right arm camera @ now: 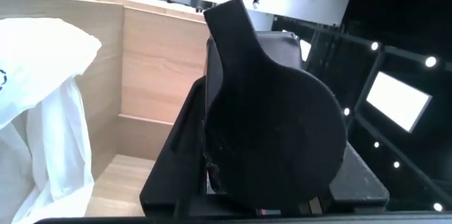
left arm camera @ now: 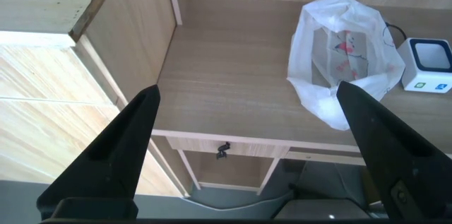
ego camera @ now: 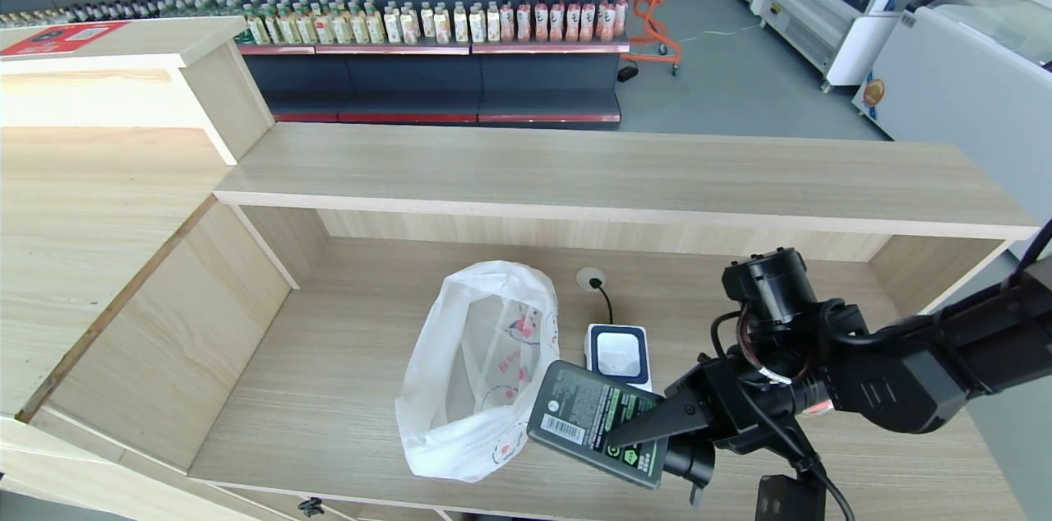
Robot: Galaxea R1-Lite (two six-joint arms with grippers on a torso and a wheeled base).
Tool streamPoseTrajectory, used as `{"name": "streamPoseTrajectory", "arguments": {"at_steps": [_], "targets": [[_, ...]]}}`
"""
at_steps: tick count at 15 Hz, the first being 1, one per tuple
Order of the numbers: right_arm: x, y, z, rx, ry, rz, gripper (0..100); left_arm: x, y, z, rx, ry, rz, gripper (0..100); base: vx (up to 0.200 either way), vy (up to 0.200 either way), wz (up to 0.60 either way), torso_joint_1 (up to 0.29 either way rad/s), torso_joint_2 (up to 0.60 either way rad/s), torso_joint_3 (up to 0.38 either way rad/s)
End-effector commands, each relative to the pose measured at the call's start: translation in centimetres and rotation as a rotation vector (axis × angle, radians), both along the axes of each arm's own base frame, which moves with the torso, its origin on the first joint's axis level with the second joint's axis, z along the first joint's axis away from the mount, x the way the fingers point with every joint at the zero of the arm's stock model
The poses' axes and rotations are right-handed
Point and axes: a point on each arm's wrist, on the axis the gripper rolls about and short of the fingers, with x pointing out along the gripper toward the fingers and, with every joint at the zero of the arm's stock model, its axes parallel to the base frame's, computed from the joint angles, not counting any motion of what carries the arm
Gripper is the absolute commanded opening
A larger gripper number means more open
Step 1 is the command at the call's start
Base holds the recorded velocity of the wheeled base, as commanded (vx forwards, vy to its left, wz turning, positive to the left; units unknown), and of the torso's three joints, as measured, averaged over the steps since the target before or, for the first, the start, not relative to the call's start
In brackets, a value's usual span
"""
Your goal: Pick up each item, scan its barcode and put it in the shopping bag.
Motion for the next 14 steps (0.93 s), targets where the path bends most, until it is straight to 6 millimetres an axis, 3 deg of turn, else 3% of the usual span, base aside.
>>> {"name": "streamPoseTrajectory", "arguments": {"at_steps": [1,11,13,14], "targets": [[0.4,0.6,-0.4,0.015,-0.057,0.021,0,0.0,0.0,0.0,0.000,0.000,0.000,100,0.000,0.000,0.00,0.000,0.00,0.000],[0.4,0.1,-0.6,-0.004,0.002,0.000,0,0.0,0.0,0.0,0.000,0.000,0.000,100,0.000,0.000,0.00,0.000,0.00,0.000],[-0.6,-0.4,1.8,-0.016,0.093,-0.030,0,0.0,0.0,0.0,0.000,0.000,0.000,100,0.000,0.000,0.00,0.000,0.00,0.000],[-2.2,-1.4,4.1,-0.041,0.249,-0.071,0,0.0,0.0,0.0,0.000,0.000,0.000,100,0.000,0.000,0.00,0.000,0.00,0.000]]}}
